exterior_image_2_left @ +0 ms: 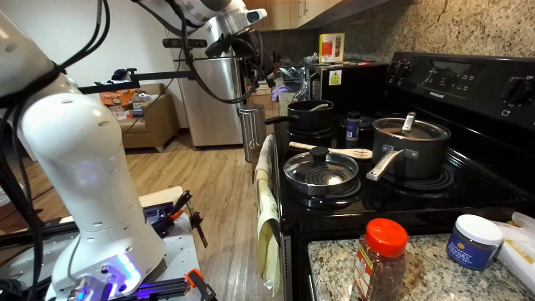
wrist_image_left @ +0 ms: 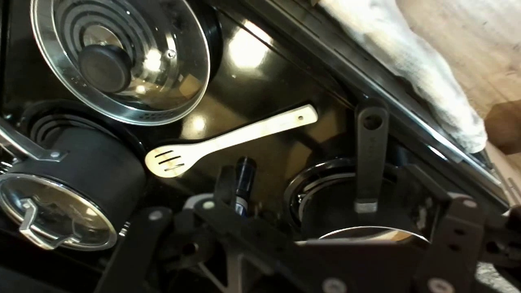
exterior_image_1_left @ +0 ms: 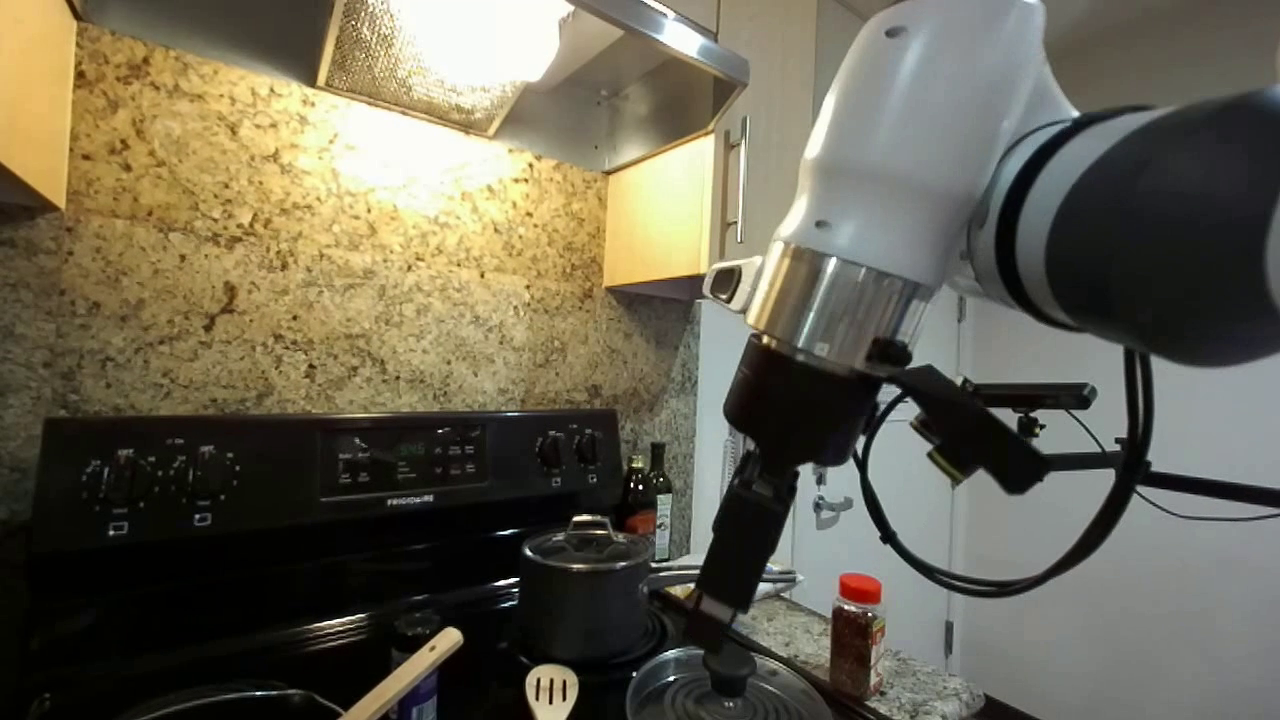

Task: Remove one wooden spoon from the pot

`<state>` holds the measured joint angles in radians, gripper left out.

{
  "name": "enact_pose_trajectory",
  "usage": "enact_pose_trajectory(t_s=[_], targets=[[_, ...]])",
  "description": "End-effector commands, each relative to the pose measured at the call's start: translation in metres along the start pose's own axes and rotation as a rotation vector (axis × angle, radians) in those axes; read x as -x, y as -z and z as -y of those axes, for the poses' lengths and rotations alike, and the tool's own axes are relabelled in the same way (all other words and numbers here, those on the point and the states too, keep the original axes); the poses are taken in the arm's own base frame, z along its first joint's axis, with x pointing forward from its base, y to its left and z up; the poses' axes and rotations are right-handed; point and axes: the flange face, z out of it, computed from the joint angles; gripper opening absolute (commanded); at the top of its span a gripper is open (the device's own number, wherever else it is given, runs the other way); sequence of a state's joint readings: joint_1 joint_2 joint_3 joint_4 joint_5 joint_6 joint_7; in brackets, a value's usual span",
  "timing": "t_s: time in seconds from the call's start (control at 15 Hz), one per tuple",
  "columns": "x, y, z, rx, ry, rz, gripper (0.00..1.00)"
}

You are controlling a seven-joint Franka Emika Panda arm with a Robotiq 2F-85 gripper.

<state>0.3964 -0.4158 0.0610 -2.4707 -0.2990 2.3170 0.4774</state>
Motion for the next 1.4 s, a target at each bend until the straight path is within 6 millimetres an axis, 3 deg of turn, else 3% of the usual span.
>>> enact_pose_trajectory(t_s=[0.0, 0.27, 0.67, 1.33], targets=[[0.002, 0.033, -0.02, -0.099, 0.065, 0.09, 1.0], [-0.003, 0.058, -0.049, -0.163, 0.039, 0.225, 1.0], [-0.011, 0.075, -0.076, -0.205, -0.002, 0.358, 1.0], [-0.006, 0.072, -0.085, -0.19, -0.035, 0.408, 1.0]])
